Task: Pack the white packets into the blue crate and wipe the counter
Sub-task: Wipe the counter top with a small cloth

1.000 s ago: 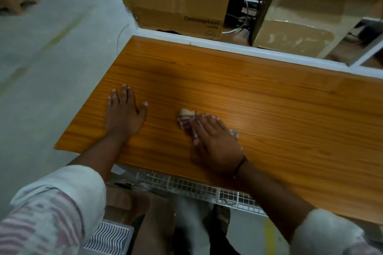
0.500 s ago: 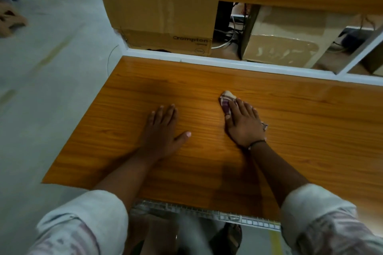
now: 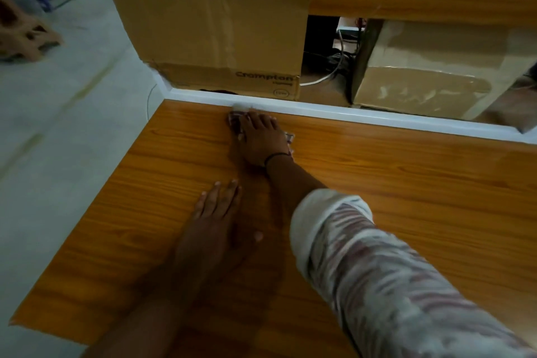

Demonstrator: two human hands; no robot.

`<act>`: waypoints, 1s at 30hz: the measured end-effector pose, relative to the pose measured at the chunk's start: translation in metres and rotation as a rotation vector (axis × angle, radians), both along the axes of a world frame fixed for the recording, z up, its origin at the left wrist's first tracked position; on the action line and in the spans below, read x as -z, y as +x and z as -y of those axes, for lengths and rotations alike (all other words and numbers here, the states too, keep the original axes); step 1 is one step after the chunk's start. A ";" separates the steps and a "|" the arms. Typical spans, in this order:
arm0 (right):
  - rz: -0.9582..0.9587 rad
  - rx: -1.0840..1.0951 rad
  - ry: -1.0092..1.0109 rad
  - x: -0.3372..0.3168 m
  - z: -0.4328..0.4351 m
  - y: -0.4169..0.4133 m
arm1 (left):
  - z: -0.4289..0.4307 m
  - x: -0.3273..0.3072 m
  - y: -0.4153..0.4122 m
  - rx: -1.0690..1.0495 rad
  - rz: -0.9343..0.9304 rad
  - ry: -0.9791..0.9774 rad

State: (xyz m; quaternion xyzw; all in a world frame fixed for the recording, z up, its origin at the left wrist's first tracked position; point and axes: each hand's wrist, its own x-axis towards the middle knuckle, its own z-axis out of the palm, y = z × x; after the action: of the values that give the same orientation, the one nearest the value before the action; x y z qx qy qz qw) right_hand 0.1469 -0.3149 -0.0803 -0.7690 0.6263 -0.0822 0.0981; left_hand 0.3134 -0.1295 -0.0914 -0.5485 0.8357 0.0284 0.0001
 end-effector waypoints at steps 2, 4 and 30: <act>-0.001 -0.019 0.001 -0.002 0.013 -0.003 | 0.001 0.000 0.000 0.002 -0.013 0.008; -0.008 -0.056 -0.011 -0.002 0.011 -0.016 | 0.000 -0.001 0.001 0.013 -0.009 -0.004; -0.054 0.001 -0.101 0.000 -0.126 -0.133 | -0.003 -0.002 0.005 0.019 -0.091 0.023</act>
State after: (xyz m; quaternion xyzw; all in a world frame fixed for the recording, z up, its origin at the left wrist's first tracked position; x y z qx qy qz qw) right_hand 0.0140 -0.1888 -0.0807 -0.7744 0.6244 -0.0929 0.0424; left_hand 0.3179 -0.1268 -0.0893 -0.5385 0.8397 0.0632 -0.0314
